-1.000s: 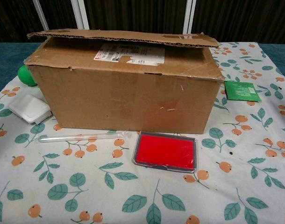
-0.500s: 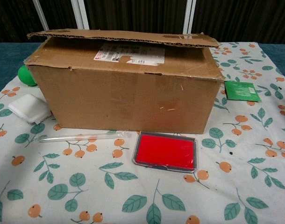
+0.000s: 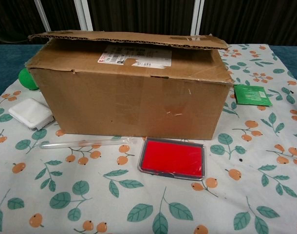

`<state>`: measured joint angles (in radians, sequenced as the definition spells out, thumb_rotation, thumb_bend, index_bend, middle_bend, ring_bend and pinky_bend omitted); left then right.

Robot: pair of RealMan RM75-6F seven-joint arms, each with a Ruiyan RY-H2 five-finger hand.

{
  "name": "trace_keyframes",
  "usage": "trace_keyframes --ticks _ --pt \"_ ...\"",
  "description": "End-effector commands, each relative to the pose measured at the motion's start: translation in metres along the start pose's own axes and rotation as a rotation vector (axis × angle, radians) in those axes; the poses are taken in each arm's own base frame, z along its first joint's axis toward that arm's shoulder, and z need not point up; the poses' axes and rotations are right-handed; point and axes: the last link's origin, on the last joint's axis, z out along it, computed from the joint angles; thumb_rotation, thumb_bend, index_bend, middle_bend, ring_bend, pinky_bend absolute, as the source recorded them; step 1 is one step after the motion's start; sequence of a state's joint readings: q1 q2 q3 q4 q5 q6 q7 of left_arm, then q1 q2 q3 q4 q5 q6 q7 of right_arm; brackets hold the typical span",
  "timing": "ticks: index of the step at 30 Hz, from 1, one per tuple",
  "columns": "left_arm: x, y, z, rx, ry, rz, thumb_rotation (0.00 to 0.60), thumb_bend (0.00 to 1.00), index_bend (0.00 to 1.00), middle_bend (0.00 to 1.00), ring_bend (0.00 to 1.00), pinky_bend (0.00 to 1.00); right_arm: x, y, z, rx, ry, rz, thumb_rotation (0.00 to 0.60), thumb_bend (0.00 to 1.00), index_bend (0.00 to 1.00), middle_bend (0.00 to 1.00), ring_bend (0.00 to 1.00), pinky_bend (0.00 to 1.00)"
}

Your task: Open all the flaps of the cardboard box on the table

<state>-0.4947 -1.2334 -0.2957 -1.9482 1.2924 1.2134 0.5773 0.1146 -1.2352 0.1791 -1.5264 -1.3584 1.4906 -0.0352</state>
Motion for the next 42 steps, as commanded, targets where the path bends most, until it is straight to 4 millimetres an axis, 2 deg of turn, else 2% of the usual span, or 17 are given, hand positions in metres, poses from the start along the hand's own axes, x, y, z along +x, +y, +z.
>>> trace_keyframes --ticks 1,8,16,21,29,36,42 --pt "-0.003 0.010 0.006 -0.019 -0.018 -0.008 0.600 0.21 0.00 0.00 0.00 0.00 0.000 0.000 0.000 -0.002 0.000 0.003 0.600 0.24 0.00 0.00 0.00 0.22" --pt "-0.011 0.025 0.017 -0.041 -0.053 -0.004 0.600 0.21 0.00 0.00 0.00 0.00 0.000 0.001 0.000 -0.001 -0.001 0.007 0.600 0.24 0.00 0.00 0.00 0.22" --pt "-0.011 0.036 0.044 -0.071 -0.024 0.053 0.600 0.30 0.00 0.00 0.00 0.00 0.000 0.000 0.000 -0.004 -0.003 0.015 0.600 0.24 0.00 0.00 0.00 0.22" --pt "-0.001 0.041 0.070 -0.090 0.036 0.104 0.600 0.32 0.00 0.00 0.00 0.00 0.000 0.001 0.000 -0.010 -0.004 0.019 0.600 0.24 0.00 0.00 0.00 0.23" --pt "0.025 0.036 0.115 -0.077 0.121 0.206 0.600 0.32 0.00 0.00 0.00 0.00 0.000 0.002 0.000 -0.019 -0.003 0.027 0.600 0.24 0.00 0.00 0.00 0.23" --pt "0.042 0.023 0.159 -0.023 0.167 0.288 0.600 0.32 0.00 0.00 0.00 0.00 0.000 0.002 0.001 -0.034 -0.001 0.032 0.600 0.24 0.00 0.00 0.00 0.23" --pt "0.044 0.012 0.197 0.043 0.174 0.342 0.600 0.32 0.00 0.00 0.00 0.00 0.000 0.003 0.002 -0.048 -0.001 0.035 0.600 0.24 0.00 0.00 0.00 0.22"
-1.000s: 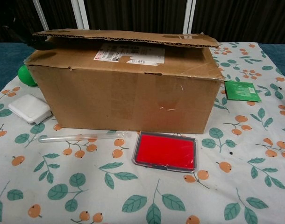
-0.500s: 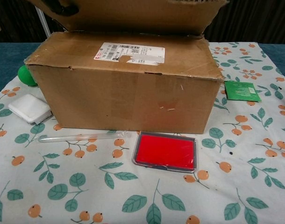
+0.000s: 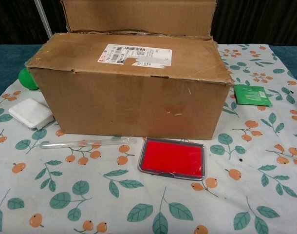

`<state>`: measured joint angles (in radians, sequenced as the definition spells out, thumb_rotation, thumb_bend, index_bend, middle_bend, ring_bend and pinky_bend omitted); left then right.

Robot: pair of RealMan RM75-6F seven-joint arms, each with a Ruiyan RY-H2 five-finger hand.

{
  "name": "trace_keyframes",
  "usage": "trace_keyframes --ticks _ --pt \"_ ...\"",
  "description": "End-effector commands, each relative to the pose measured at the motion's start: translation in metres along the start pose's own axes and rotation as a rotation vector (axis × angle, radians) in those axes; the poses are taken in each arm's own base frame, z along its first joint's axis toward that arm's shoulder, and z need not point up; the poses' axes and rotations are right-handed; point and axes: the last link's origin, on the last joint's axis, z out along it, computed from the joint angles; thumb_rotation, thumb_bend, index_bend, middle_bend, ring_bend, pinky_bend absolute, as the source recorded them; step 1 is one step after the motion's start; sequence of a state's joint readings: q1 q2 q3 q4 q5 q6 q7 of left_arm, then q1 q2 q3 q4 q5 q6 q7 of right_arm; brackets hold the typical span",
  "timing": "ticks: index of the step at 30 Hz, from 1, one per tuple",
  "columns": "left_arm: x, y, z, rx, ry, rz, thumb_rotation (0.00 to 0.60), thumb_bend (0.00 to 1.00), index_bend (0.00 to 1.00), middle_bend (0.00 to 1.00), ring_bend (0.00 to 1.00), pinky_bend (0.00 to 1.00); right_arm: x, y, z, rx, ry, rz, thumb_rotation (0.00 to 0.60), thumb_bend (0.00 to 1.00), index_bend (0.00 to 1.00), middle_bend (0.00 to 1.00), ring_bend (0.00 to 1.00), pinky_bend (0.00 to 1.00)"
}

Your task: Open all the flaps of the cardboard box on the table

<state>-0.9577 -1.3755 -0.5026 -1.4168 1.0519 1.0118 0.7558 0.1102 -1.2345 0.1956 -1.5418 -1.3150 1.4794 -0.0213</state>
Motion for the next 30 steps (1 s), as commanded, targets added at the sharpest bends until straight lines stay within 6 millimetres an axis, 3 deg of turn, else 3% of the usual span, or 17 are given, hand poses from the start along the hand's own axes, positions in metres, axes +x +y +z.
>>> trace_keyframes --ticks 1,8,15,18,22,30 --pt "-0.004 -0.001 0.029 0.039 -0.006 0.023 0.600 0.32 0.00 0.00 0.00 0.00 0.000 0.000 0.001 -0.002 0.000 0.000 0.600 0.24 0.00 0.00 0.00 0.22" --pt "-0.021 -0.011 0.047 0.096 -0.037 0.047 0.600 0.32 0.00 0.00 0.00 0.00 0.000 0.000 0.001 -0.007 -0.002 -0.001 0.600 0.24 0.00 0.00 0.00 0.22" --pt "-0.029 -0.019 0.033 0.116 -0.043 -0.024 0.600 0.32 0.00 0.00 0.00 0.00 -0.001 -0.001 0.002 -0.003 0.001 -0.009 0.600 0.25 0.00 0.00 0.00 0.22" --pt "-0.028 -0.024 0.007 0.107 -0.042 -0.080 0.600 0.27 0.00 0.00 0.00 0.00 0.000 0.000 0.001 -0.007 0.002 -0.010 0.600 0.25 0.00 0.00 0.00 0.22" --pt "-0.026 -0.039 -0.045 0.099 -0.064 -0.128 0.600 0.18 0.00 0.00 0.00 0.00 -0.001 0.000 0.001 -0.012 -0.007 -0.006 0.600 0.25 0.00 0.00 0.00 0.22" --pt "-0.030 -0.072 -0.168 0.170 -0.149 -0.221 0.600 0.17 0.00 0.00 0.00 0.00 0.005 -0.001 0.003 -0.006 0.005 -0.041 0.600 0.25 0.00 0.00 0.00 0.22"
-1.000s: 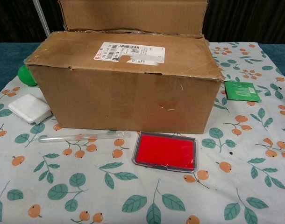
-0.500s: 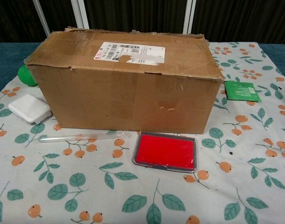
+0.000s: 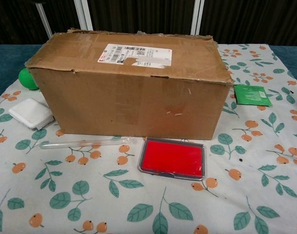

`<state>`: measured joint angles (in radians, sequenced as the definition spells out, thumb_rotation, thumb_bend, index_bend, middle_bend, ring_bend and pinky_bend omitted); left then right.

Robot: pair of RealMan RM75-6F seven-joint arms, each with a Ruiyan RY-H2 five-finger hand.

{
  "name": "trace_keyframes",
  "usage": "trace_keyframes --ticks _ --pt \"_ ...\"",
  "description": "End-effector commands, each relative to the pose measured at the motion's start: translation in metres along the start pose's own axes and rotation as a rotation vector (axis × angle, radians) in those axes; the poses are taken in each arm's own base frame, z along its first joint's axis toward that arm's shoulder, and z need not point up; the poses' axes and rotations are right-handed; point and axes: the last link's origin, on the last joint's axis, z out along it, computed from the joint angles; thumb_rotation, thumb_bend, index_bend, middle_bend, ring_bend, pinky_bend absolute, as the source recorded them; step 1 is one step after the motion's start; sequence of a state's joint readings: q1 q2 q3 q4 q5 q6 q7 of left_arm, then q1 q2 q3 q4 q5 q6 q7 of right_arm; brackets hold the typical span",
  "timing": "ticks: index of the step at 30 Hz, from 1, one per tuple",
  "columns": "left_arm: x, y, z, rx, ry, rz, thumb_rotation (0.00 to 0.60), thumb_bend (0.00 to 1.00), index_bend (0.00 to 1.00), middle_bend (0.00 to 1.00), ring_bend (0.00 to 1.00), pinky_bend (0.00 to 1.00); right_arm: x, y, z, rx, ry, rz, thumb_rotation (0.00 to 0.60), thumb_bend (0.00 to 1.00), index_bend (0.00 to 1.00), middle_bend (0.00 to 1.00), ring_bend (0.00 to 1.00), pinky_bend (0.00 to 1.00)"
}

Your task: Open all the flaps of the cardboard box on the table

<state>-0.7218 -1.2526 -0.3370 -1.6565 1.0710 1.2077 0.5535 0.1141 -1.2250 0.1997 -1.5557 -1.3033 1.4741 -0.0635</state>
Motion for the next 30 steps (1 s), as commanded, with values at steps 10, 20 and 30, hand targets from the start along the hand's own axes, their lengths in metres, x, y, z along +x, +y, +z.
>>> trace_keyframes --ticks 10,20,30 --pt "-0.017 -0.082 -0.167 0.196 -0.040 -0.053 0.600 0.13 0.00 0.00 0.00 0.00 0.009 -0.012 0.002 0.044 -0.012 -0.061 0.600 0.25 0.00 0.00 0.00 0.22" --pt "-0.038 -0.103 -0.197 0.232 -0.012 -0.084 0.600 0.13 0.00 0.00 0.00 0.00 0.027 -0.076 0.038 0.220 0.016 -0.052 0.600 0.26 0.00 0.00 0.00 0.23" --pt "-0.042 -0.105 -0.198 0.221 -0.014 -0.145 0.600 0.13 0.00 0.00 0.00 0.00 0.064 -0.193 0.107 0.399 -0.096 0.077 0.600 0.96 0.05 0.08 0.09 0.25"
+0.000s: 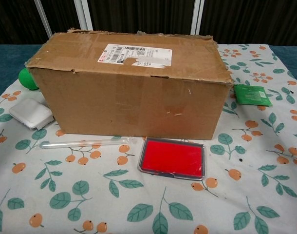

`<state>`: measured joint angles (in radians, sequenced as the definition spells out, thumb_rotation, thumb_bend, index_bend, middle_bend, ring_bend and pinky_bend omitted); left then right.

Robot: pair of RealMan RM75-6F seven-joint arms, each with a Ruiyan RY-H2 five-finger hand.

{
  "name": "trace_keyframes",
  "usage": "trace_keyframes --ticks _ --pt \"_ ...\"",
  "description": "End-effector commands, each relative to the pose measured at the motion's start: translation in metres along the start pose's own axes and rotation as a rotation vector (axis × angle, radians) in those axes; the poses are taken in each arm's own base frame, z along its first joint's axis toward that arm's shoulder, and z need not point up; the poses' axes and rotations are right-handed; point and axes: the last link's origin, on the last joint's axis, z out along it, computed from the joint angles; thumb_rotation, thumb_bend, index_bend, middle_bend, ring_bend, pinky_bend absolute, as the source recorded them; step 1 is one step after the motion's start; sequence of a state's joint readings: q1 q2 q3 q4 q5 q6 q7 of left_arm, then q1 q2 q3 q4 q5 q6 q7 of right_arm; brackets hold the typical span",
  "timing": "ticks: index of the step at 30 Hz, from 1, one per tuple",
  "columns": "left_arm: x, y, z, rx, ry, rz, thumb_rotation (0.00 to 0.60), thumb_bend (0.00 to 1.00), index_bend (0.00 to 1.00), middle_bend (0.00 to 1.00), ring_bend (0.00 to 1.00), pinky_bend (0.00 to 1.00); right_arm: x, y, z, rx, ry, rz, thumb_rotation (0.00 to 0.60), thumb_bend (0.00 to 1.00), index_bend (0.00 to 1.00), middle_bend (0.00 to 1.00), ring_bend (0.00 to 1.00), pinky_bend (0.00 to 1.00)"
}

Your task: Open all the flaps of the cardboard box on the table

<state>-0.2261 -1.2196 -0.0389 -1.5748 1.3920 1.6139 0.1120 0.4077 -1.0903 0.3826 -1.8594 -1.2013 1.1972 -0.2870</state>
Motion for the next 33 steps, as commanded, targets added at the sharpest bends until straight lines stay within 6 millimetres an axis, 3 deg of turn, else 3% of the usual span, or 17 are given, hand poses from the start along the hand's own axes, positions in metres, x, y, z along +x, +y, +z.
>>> trace_keyframes --ticks 1,9,17,25,33 --pt "0.000 -0.001 0.000 0.001 -0.005 -0.006 0.600 0.13 0.00 0.00 0.00 0.00 0.019 -0.051 0.048 0.097 -0.051 0.058 0.600 0.99 0.07 0.10 0.10 0.26" --pt "-0.003 -0.003 0.001 0.008 -0.031 -0.022 0.600 0.13 0.00 0.00 0.00 0.00 -0.005 -0.114 0.098 0.192 -0.207 0.051 0.600 1.00 0.19 0.15 0.14 0.26" --pt "-0.003 -0.003 0.002 0.012 -0.041 -0.039 0.600 0.13 0.00 0.00 0.00 0.00 -0.035 -0.158 0.128 0.212 -0.275 0.069 0.600 1.00 0.31 0.27 0.26 0.31" --pt "-0.003 -0.006 0.003 0.023 -0.049 -0.049 0.600 0.13 0.00 0.00 0.00 0.00 -0.052 -0.180 0.145 0.174 -0.302 0.101 0.600 1.00 0.36 0.32 0.29 0.32" --pt "-0.004 -0.006 0.003 0.029 -0.061 -0.057 0.600 0.13 0.00 0.00 0.00 0.00 -0.063 -0.188 0.144 0.154 -0.328 0.112 0.600 1.00 0.37 0.35 0.32 0.34"
